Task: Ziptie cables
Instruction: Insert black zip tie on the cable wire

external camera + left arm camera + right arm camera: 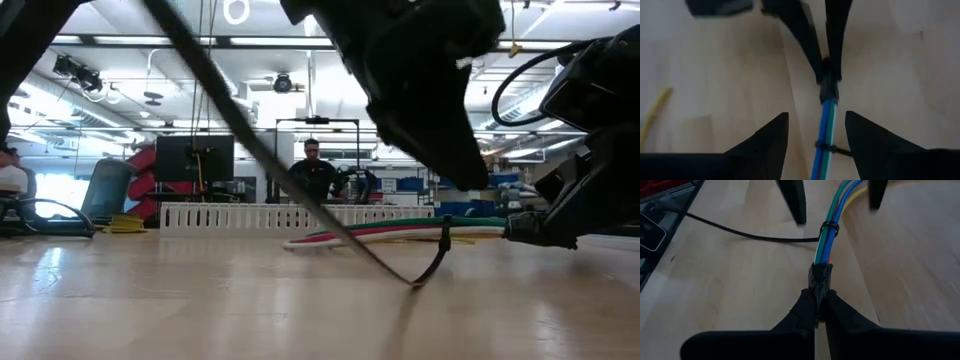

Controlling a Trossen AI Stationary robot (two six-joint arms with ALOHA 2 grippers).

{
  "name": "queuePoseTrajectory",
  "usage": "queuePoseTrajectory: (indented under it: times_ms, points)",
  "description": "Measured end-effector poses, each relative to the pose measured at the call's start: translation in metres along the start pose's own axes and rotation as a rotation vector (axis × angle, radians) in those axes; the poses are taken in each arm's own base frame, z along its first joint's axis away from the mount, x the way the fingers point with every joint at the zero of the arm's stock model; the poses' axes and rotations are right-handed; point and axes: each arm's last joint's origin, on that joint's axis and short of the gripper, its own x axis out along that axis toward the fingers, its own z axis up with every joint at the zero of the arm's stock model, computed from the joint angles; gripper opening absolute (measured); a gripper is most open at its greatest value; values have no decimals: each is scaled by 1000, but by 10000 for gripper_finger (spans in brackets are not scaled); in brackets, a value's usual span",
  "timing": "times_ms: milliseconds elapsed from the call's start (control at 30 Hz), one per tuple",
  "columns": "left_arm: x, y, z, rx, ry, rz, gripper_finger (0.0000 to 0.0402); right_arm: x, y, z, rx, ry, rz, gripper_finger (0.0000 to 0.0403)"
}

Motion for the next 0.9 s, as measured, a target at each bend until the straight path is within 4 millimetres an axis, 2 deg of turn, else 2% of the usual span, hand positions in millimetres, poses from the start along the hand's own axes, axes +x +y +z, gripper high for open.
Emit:
queuePoseTrajectory:
  times_ms: [167,333,467,700,900]
  points:
    - [6,-1,-5,1,37,-7,172,0,0,1,3,-6,4,10]
    - [25,-3,-14,1,66,-56,156,1,0,2,8,-12,7,10]
    - [32,-3,-20,-4,111,-55,128,1,1,3,8,-17,14,10]
    - [31,-2,-25,-2,170,-46,60,-1,3,0,0,-1,22,10]
    - [30,-2,-26,0,183,-46,32,-5,8,-5,9,-3,12,10]
